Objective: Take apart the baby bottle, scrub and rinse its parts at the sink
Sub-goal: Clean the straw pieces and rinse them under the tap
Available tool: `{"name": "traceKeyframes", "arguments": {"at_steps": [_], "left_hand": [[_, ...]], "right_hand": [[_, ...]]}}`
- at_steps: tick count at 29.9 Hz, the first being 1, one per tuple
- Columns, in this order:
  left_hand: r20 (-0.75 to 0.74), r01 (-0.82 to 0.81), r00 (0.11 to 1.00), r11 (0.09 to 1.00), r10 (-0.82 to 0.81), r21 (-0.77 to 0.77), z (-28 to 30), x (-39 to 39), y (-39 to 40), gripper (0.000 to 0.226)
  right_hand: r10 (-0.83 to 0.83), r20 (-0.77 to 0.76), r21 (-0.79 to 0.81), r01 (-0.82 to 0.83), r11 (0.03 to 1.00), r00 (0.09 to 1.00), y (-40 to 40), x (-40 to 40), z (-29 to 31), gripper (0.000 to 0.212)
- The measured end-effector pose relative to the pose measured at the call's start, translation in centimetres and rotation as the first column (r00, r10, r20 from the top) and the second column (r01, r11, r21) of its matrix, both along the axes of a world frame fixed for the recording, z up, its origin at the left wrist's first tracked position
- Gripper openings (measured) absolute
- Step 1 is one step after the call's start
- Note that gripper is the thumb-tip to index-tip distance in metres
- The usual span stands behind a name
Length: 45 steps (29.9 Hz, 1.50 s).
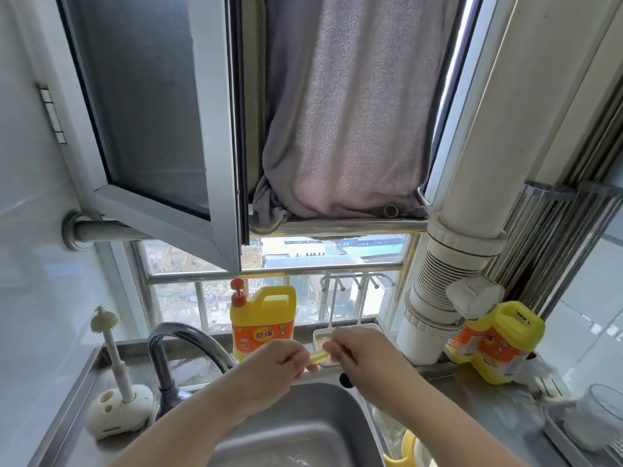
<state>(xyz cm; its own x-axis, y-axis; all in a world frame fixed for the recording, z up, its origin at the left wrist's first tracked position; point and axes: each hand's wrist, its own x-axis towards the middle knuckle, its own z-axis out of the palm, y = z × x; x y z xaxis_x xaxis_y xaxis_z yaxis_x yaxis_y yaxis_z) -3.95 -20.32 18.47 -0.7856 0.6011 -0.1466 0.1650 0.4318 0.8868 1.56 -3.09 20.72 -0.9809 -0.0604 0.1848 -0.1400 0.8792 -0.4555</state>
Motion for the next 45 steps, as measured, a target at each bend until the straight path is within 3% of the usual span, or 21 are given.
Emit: {"name": "traceKeyframes", "arguments": {"at_steps": [3, 7, 9, 14, 16, 20, 23, 25, 27, 30, 34, 37, 40, 42, 45], "left_hand": [[0.009, 0.032, 0.999, 0.999, -0.033, 0.036, 0.2, 0.3, -0.2, 0.022], [0.066, 0.020, 0.997, 0.994, -0.028, 0.109, 0.7, 0.9, -0.4, 0.009], [-0.005, -0.004, 1.000, 0.999, 0.004, 0.053, 0.5, 0.6, -0.5, 0.017], [0.040, 0.015, 0.999, 0.999, -0.017, 0.033, 0.2, 0.4, -0.9, 0.042], [0.071, 0.010, 0.997, 0.997, -0.015, 0.073, 0.1, 0.5, -1.2, 0.032], [0.098, 0.029, 0.994, 0.991, -0.042, 0.129, 0.4, 1.0, -1.6, 0.009], [0.053, -0.027, 0.998, 0.995, 0.022, 0.093, 0.4, 0.7, -1.5, 0.026], [0.098, -0.063, 0.994, 0.990, 0.051, 0.123, 0.4, 0.5, -1.6, 0.035], [0.051, -0.017, 0.999, 0.995, 0.012, 0.098, 0.2, 0.5, -1.7, 0.039], [0.064, -0.015, 0.998, 0.996, 0.009, 0.091, 0.1, 0.7, -1.5, 0.032], [0.087, -0.106, 0.992, 0.985, 0.095, 0.137, 0.0, 0.7, -1.5, 0.014], [0.253, -0.320, 0.937, 0.880, 0.240, 0.350, 0.2, 0.5, -1.8, 0.014], [0.546, -0.527, 0.814, 0.647, 0.198, 0.551, 0.9, 0.5, -1.8, 0.015], [0.585, -0.552, 0.797, 0.573, 0.149, 0.606, 1.1, 0.6, -1.5, 0.013], [0.493, -0.550, 0.826, 0.585, 0.273, 0.597, 1.2, 0.4, -1.0, 0.010]], "right_hand": [[-0.108, -0.041, -0.108, 0.103, 0.989, 0.993, 0.4, -0.4, 0.1, 0.037], [-0.038, -0.022, -0.041, 0.037, 0.998, 0.999, -0.5, -0.4, 0.0, 0.037], [-0.111, -0.036, -0.083, 0.108, 0.991, 0.993, 0.2, -0.7, 0.0, 0.036], [0.002, -0.034, -0.009, -0.002, 1.000, 0.999, -1.0, -0.2, -0.3, 0.037], [-0.069, -0.053, -0.060, 0.066, 0.996, 0.996, -0.6, -0.5, -0.2, 0.033], [-0.003, -0.042, -0.007, 0.003, 1.000, 0.999, -1.7, -0.3, -0.2, 0.039], [-0.133, -0.061, -0.107, 0.126, 0.986, 0.989, -0.9, -0.1, 0.2, 0.036], [-0.081, -0.057, -0.087, 0.075, 0.993, 0.995, -1.2, 0.2, 0.1, 0.037], [-0.024, -0.049, -0.032, 0.022, 0.999, 0.999, -1.9, 0.4, -0.1, 0.036], [-0.147, -0.054, -0.132, 0.139, 0.982, 0.988, -1.1, 0.3, -0.2, 0.028], [-0.068, -0.028, -0.045, 0.067, 0.997, 0.997, -2.0, 1.1, -0.7, 0.033], [-0.202, 0.010, -0.184, 0.200, 0.962, 0.979, -0.7, 1.3, -1.1, 0.036], [-0.221, 0.091, -0.282, 0.238, 0.930, 0.971, -0.1, 1.8, -1.9, 0.036], [-0.209, 0.163, -0.347, 0.255, 0.902, 0.964, -0.5, 2.1, -2.7, 0.037], [-0.213, 0.268, -0.357, 0.303, 0.884, 0.939, -0.2, 2.6, -3.3, 0.039]]}}
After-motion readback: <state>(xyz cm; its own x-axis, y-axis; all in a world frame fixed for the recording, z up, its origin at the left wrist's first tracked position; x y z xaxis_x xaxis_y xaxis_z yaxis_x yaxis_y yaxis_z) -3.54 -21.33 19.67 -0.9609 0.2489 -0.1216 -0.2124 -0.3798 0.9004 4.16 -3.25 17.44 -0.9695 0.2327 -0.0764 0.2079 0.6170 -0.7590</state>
